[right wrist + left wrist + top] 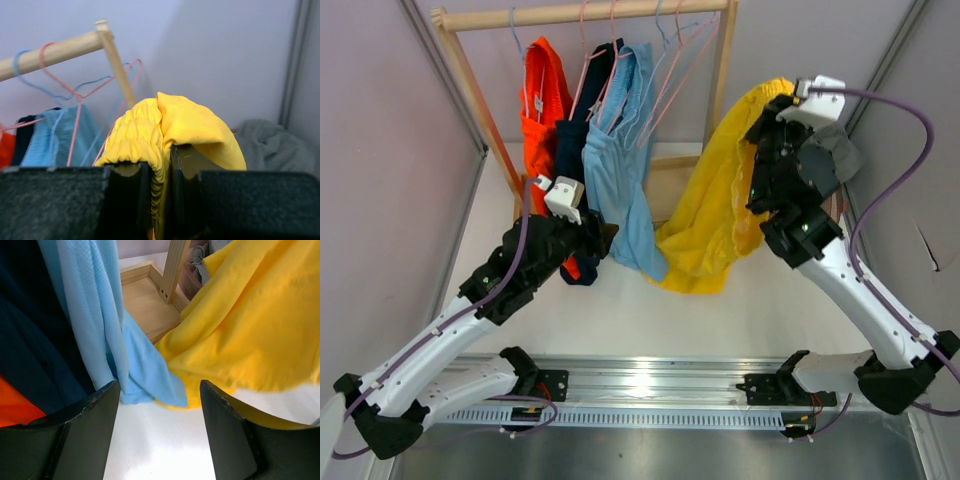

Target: Remove the shorts from the hanger

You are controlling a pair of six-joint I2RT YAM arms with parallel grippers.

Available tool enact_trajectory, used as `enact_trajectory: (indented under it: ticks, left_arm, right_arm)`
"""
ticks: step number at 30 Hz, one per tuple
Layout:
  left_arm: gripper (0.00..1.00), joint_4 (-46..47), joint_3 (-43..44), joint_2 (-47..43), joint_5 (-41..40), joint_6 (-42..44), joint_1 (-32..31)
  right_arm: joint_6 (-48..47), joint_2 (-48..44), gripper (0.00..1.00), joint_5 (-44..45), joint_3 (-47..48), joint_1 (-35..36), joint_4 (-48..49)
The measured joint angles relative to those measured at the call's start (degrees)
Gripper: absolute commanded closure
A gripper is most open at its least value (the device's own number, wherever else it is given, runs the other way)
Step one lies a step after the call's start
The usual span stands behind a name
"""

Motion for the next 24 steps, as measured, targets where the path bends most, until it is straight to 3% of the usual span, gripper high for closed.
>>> enact_trajectory:
  ticks: [5,11,13,20,24]
  left_arm:
    - [0.29,0.09,-0.5,-0.42,0.02,-0.52,0.0]
    - [0.29,0.02,-1.36,-1.11,0.0,-0.9,0.0]
    - [0.28,0.09,-1.36,-1.2,0.0,-0.9,0.0]
    - [0.28,0.02,-1.38,-1.25,0.0,-0.87,0.0]
    - [0.28,0.02,-1.38,-1.25,0.0,-0.87,0.0]
  right_arm:
    - [-0.85,10.64,1.0,-4.15,16.59,-10.91,-6.27]
    - [-0.15,29.03,1.0,-14.43,49.83,-23.65,-11.56]
    - [-0.31,34.14,1.0,-18.14,57.88,-27.08,-9.03]
    - [3.26,39.69,1.0,-24.94,58.71,-38.29,-2.45]
    - [3.45,40.35,1.0,-23.61,47.63,-41.31,0.72]
